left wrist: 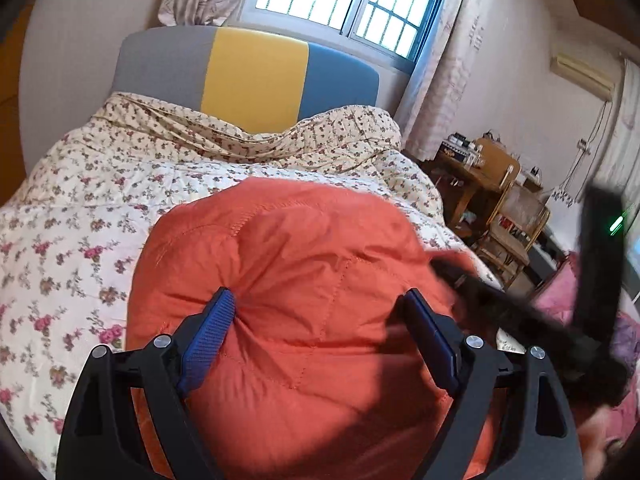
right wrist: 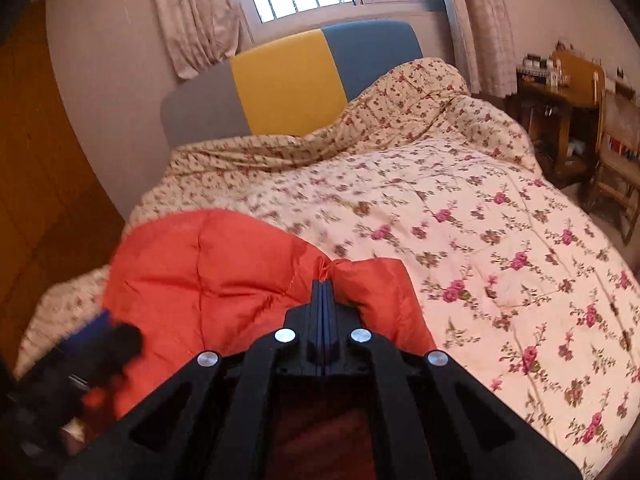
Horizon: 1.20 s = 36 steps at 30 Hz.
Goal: Fold large clothes
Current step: 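Press the folded jacket bundle down with both grippers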
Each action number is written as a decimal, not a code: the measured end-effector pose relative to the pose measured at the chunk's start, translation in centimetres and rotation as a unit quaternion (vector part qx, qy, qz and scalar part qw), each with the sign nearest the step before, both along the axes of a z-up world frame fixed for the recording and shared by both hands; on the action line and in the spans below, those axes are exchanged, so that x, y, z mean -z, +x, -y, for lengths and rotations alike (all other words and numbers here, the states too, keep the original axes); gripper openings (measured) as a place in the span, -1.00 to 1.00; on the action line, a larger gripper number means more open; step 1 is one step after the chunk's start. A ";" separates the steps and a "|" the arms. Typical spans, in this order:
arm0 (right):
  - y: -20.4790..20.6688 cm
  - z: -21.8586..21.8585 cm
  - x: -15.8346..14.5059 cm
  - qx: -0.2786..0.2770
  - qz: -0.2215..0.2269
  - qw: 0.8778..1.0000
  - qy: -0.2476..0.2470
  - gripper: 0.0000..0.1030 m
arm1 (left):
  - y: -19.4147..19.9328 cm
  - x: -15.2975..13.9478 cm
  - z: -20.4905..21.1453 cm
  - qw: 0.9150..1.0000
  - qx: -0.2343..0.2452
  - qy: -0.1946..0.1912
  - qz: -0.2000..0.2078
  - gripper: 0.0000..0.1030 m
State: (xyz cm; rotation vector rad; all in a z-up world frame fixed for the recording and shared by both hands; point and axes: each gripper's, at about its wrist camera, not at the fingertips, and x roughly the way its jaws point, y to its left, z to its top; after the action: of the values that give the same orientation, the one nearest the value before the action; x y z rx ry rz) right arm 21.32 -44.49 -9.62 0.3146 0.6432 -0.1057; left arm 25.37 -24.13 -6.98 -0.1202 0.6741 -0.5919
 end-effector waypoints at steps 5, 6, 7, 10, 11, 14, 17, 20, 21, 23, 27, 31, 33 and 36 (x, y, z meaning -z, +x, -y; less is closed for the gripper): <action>0.5 1.0 2.2 0.001 -0.011 1.000 0.020 -1.00 | 0.3 -0.5 0.0 1.000 -0.009 -0.024 0.000 0.65; 0.8 1.1 2.5 0.002 -0.011 1.000 0.023 -1.00 | 0.6 -0.5 -0.4 0.999 -0.024 -0.027 -0.002 0.65; 1.0 1.1 2.7 0.001 -0.013 1.000 0.025 -1.00 | 1.0 -0.4 -0.6 0.999 -0.037 -0.027 -0.008 0.65; 1.8 0.6 3.3 -0.004 -0.019 1.000 0.019 -1.00 | 2.6 0.8 -0.2 0.998 -0.046 -0.005 -0.032 0.65; 2.0 0.4 3.6 -0.004 -0.024 1.000 0.012 -1.00 | 2.5 1.2 0.5 0.998 -0.044 0.023 -0.023 0.73; 2.7 1.2 4.7 -0.008 -0.033 0.999 0.026 -1.00 | 2.2 2.5 2.5 0.996 -0.028 0.087 0.005 0.94; 3.4 1.6 5.6 -0.010 -0.042 0.998 0.039 -1.00 | 2.8 3.6 2.5 0.997 -0.027 0.079 0.001 0.94; 3.9 1.9 6.4 -0.008 -0.048 0.998 0.047 -1.00 | 3.1 4.3 2.4 0.997 -0.028 0.071 0.005 0.94; 4.0 2.0 6.6 -0.007 -0.050 0.997 0.050 -1.00 | 3.3 4.5 2.4 0.997 -0.028 0.068 0.005 0.94; 4.2 2.0 6.9 -0.005 -0.054 0.997 0.051 -1.00 | 3.6 4.8 2.5 0.998 -0.027 0.061 0.004 0.94; 4.7 2.1 7.5 -0.002 -0.063 0.997 0.053 -1.00 | 4.0 5.7 2.6 0.998 -0.027 0.053 0.009 0.94; 5.1 2.4 8.3 0.000 -0.070 0.996 0.064 -1.00 | 4.1 6.2 2.9 0.998 -0.028 0.053 0.015 0.94; 5.3 2.5 8.5 0.002 -0.072 0.995 0.065 -1.00 | 4.2 6.4 3.1 0.998 -0.028 0.053 0.017 0.94; 5.3 2.5 8.7 0.004 -0.070 0.995 0.067 -1.00 | 4.3 6.8 3.1 0.998 -0.029 0.048 0.019 0.94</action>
State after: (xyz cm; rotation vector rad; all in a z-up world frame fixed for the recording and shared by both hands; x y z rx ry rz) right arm 26.64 -47.01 -18.27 0.4416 0.7895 -0.0938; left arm 29.67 -27.25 -13.75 -0.0387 0.6590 -0.5049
